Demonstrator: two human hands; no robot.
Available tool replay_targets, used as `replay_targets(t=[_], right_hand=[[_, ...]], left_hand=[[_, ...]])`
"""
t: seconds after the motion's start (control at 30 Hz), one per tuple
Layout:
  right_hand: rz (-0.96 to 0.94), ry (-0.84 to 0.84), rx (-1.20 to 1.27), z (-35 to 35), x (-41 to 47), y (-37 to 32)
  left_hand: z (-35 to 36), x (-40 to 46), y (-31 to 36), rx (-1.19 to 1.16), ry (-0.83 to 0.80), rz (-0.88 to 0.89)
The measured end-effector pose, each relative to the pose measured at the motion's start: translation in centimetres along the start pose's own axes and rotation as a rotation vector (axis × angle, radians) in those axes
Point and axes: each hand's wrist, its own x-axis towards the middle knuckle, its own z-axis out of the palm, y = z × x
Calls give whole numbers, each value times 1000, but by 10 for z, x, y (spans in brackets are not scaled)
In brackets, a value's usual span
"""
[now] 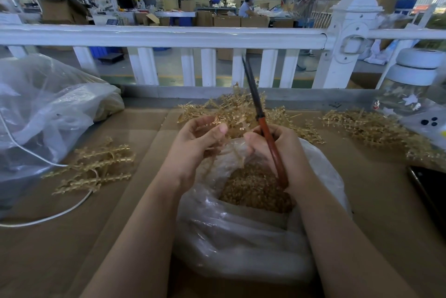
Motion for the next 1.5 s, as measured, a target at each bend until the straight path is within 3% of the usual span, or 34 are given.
replay_targets(t=[0.17, 0.33, 0.53, 0.77, 1.0, 1.3, 1.5], right_hand=[[-3, 7, 223, -3, -1, -1], [-19, 7, 268, -2, 2, 3], [-58, 60, 200, -1, 2, 5], [-38, 255, 20, -2, 5, 10], [0, 13, -33, 6, 2, 6], [18, -4, -71, 8, 2, 4], [-14, -24, -101, 7, 2, 6]], left_hand=[[-5, -2, 1, 14, -133, -136], [-1, -7, 1, 134, -281, -155], [5, -8, 1, 85, -222, -135], [7, -3, 2, -83, 91, -99], [10, -3, 0, -41, 87, -38], [14, -8, 0, -144, -62, -50], [11, -7, 1, -114, -15, -24]])
